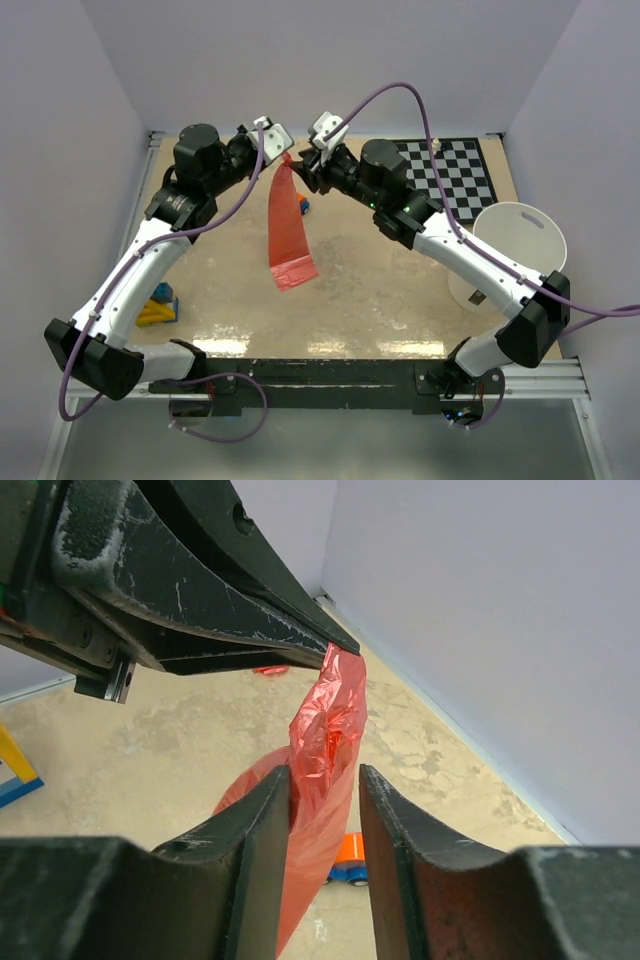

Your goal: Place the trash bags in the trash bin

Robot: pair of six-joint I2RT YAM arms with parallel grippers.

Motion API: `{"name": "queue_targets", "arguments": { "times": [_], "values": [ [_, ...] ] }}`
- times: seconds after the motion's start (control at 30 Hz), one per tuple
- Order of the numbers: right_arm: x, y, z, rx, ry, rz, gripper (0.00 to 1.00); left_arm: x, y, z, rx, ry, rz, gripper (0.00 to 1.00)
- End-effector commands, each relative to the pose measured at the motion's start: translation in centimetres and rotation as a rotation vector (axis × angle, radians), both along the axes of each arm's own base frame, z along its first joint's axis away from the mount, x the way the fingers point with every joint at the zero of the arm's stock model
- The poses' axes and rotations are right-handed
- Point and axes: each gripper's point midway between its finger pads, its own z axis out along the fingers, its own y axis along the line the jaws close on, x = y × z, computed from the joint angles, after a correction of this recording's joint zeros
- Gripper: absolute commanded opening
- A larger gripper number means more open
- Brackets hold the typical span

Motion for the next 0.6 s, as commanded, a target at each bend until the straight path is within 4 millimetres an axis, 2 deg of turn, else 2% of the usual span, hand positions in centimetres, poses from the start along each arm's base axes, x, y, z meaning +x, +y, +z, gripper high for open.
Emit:
{"name": "queue_targets", "arguments": {
  "times": [0.0,0.07,0.1,0.13,0.23,0.4,0.57],
  "values": [
    [0.8,0.0,1.3,0.016,-0.06,-0.029,0.31,-0.7,0.4,2.8,-0.052,-0.047,-0.002,0.0],
    [0.9,0.1,1.3,0.014,-0.065,-0.028,0.13,-0.8,0.4,2.8,-0.052,-0.045,-0.007,0.0],
    [0.9,0.1,1.3,0.015,-0.066,-0.029,0.09,-0.8,0.3,2.6,-0.05,-0.041,-0.008,0.0],
    [1.0,0.1,1.3,0.018,-0.065,-0.031,0.09,-0.9,0.3,2.6,-0.05,-0.041,-0.014,0.0],
    [1.0,0.2,1.3,0.025,-0.063,-0.029,0.23,-1.2,0.2,2.5,-0.05,-0.038,-0.023,0.0],
    [0.8,0.7,1.3,0.031,-0.061,-0.005,0.36,-1.3,0.2,2.4,-0.05,-0.034,-0.023,0.0],
    [0.5,1.2,1.3,0.043,-0.053,0.025,0.3,-1.5,0.3,2.3,-0.052,-0.032,-0.023,0.0]
  ]
}}
